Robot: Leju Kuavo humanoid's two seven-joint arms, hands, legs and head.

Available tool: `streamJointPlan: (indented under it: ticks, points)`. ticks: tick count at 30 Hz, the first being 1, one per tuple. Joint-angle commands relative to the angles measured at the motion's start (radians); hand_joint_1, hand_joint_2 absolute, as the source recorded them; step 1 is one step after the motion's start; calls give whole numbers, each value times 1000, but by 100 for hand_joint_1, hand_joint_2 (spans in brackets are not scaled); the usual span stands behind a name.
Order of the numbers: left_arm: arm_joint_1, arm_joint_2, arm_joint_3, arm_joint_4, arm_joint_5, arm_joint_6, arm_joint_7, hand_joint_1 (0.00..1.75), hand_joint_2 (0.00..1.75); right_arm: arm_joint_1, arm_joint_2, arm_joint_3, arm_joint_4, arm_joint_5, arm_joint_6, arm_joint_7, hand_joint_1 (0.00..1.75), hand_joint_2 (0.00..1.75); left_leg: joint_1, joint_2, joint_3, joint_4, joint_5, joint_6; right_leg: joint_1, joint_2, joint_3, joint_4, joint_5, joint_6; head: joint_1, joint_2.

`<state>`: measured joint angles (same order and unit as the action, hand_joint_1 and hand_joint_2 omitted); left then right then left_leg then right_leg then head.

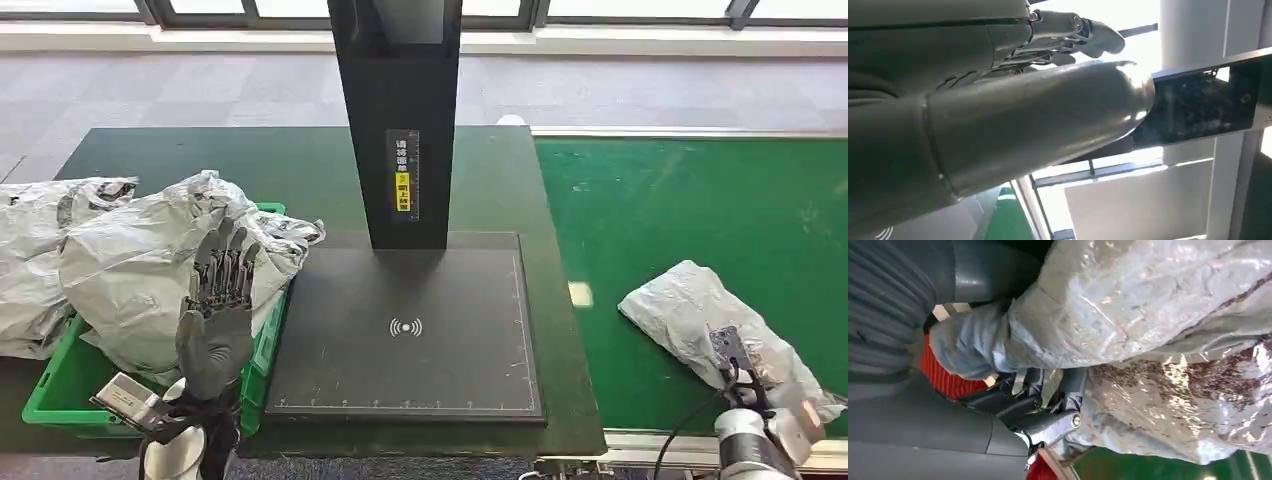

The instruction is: Moved the parcel from conveyor to table for the left to box.

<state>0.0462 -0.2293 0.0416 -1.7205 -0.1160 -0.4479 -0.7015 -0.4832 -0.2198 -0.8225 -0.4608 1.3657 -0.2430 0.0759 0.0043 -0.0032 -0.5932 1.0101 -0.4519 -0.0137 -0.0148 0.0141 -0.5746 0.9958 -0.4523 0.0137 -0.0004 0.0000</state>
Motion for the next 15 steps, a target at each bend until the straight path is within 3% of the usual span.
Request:
streamJointPlan:
  ticks: [1, 9, 15]
  points:
    - [-3, 32, 12, 54, 14, 2, 3, 0, 0, -48, 83, 90, 67, 22, 11, -43, 175, 175, 1, 5, 2, -1, 0, -1, 1, 4, 0, -1, 1, -1, 0, 0]
    - [1, 42, -2, 58, 18, 4, 3, 0, 0, -58, 160, 191, -33, 0, -22, -195, 175, 175, 2, 9, 3, -2, 1, -2, 2, 8, -2, -1, 2, -2, 0, 0]
    - [1, 42, -2, 58, 19, 4, 3, 0, 0, -60, 167, 194, -41, -8, -26, -213, 175, 175, 2, 4, 9, -1, 3, -1, 1, 3, -2, 1, 1, -2, 0, 0]
